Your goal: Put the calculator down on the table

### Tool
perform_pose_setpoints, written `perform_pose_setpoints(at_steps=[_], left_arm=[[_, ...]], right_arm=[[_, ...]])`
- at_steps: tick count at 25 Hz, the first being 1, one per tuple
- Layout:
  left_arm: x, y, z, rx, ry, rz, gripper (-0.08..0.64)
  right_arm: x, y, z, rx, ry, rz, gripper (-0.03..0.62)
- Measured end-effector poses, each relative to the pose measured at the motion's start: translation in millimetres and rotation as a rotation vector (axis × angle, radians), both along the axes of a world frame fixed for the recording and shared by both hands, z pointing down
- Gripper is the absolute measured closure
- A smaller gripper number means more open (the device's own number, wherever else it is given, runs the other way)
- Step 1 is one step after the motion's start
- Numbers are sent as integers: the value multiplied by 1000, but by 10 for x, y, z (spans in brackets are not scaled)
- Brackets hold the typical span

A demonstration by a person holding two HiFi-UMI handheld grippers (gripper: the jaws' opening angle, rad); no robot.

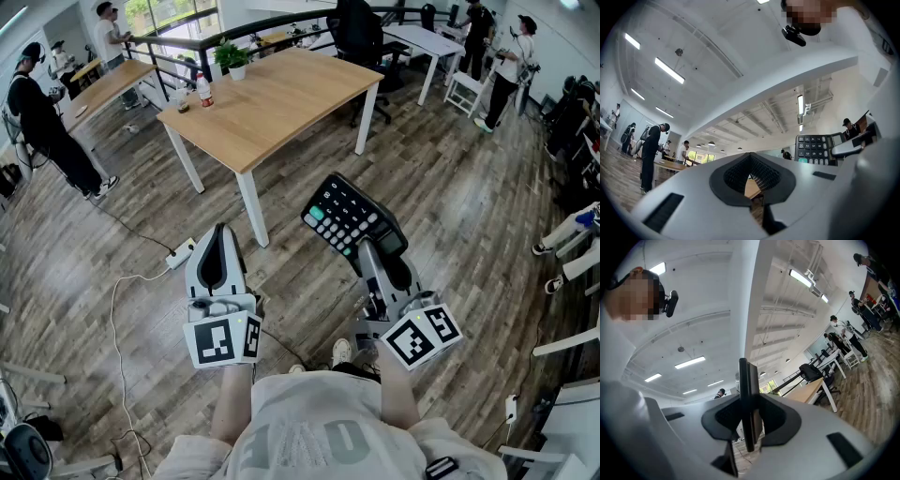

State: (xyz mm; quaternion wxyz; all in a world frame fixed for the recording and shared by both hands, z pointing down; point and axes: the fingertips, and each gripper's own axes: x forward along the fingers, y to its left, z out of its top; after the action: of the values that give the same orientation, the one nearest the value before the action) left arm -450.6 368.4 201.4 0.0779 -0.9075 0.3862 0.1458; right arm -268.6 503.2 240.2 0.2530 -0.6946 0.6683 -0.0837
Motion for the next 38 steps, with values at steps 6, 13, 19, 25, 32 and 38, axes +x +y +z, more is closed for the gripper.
perform_pose_setpoints(at_steps=[6,13,19,25,32,38], left_arm=[[277,36,-10,23,-27,11,552],[460,-116,-29,26,-52,-22,552],[596,-282,42,-2,-60,-65,552],[981,-383,92,-12,-67,-87,552],[1392,-357,127,-7,-83,-120,552],[1615,-251,104,6,-107,-138,552]], right_arm=[[230,-58,13,15,-12,-5,486],[444,-263,28,29,-45,-44,486],[696,-415,30,33,-55,-72,486],[1091,-572,112,19,-92,-117,488],[1567,-538,194,17,-119,-141,489],[1876,-451,250,11,-143,-143,489]])
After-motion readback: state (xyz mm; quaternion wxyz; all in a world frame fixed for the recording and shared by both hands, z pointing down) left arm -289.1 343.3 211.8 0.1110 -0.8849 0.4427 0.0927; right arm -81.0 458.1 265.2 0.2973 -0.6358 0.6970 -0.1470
